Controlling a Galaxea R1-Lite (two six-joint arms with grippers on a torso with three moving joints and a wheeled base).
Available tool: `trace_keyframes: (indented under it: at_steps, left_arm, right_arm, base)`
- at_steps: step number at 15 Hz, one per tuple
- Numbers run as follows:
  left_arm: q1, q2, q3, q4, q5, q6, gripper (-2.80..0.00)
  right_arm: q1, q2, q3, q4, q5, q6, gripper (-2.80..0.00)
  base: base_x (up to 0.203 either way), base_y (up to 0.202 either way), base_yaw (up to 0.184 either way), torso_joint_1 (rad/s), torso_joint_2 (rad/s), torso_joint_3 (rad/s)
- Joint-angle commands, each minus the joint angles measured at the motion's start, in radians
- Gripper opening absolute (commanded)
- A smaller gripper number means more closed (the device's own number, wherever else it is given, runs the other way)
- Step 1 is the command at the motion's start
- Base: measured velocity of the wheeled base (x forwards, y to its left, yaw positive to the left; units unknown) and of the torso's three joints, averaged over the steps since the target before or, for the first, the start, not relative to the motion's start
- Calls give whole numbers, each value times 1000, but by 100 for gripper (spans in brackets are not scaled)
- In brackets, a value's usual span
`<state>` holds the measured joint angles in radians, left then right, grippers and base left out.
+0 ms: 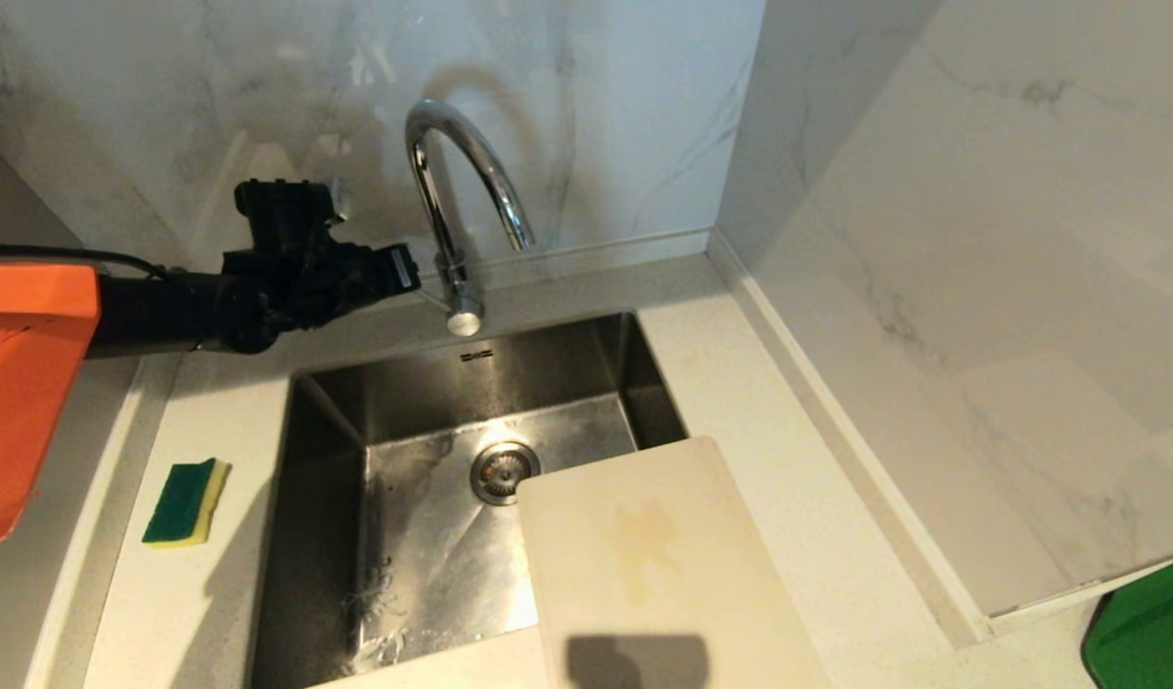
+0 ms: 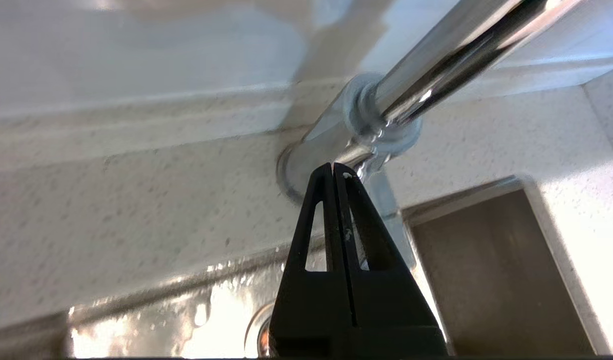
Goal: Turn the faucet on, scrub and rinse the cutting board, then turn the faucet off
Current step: Turn on the tap
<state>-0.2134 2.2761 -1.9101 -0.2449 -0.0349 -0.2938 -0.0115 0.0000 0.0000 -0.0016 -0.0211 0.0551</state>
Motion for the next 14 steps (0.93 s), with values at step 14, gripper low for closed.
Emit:
trace_keyframes:
  at_steps: [14]
  left_arm:
    - [-23, -64, 168, 10, -1, -5, -280]
  right_arm:
    - [1, 0, 0, -1, 0, 0, -280]
  base:
    - [0, 0, 0, 0, 0, 0]
